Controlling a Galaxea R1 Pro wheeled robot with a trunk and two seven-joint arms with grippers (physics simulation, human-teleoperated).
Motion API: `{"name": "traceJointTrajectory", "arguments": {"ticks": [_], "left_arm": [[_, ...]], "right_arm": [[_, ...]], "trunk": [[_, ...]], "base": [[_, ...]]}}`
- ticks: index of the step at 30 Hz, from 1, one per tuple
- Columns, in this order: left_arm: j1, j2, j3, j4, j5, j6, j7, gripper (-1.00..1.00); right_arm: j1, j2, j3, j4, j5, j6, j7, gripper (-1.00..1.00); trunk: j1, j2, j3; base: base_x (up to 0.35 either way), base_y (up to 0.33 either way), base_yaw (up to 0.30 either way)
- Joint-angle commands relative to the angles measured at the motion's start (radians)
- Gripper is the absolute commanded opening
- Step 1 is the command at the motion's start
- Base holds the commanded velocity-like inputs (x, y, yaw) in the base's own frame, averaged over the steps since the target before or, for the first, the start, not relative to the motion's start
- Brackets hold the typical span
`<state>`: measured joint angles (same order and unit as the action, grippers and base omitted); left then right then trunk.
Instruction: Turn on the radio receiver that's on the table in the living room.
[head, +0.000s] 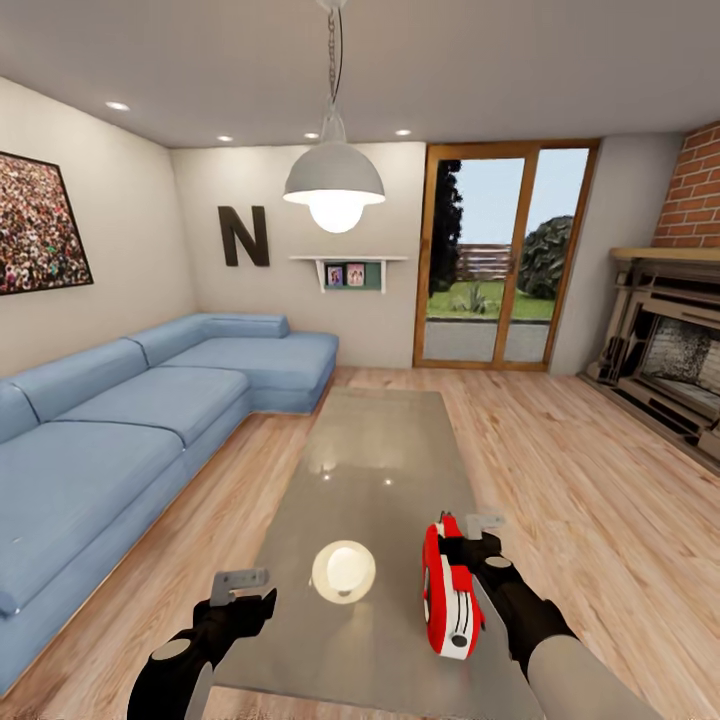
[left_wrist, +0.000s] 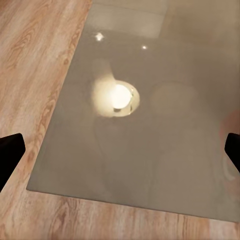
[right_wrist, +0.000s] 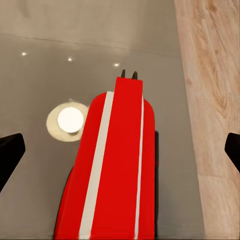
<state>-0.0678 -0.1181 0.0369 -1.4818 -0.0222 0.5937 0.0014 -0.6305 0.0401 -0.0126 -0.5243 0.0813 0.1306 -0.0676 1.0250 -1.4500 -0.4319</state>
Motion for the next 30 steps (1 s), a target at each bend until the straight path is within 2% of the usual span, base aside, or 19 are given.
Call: {"name": "traceJointTrajectory", "arguments": {"ticks": [1,13,19,30], "left_arm": [[0.000,0.000,0.000,0.000,0.000,0.000,0.000,1.00],[0.000,0.000,0.000,0.000,0.001,0.000,-0.001,1.00],[0.000,0.000,0.000,0.000,0.001,0.000,-0.001,1.00],[0.000,0.001,0.001,0.000,-0.001,0.000,-0.001,1.00]], "right_arm": [[0.000,0.000,0.000,0.007,0.000,0.000,0.000,1.00],[0.000,0.000,0.003,0.020,0.000,0.014,-0.010,1.00],[0.000,0.000,0.005,0.064,0.001,0.107,-0.009,1.00],[0.000,0.000,0.006,0.070,0.002,0.114,-0.001,1.00]], "trunk": [[0.000,0.000,-0.002],[0.000,0.000,-0.011],[0.000,0.000,-0.011],[0.000,0.000,-0.011]], "base": [[0.000,0.000,0.000],[0.000,0.000,0.000],[0.000,0.000,0.000],[0.000,0.000,0.000]]}}
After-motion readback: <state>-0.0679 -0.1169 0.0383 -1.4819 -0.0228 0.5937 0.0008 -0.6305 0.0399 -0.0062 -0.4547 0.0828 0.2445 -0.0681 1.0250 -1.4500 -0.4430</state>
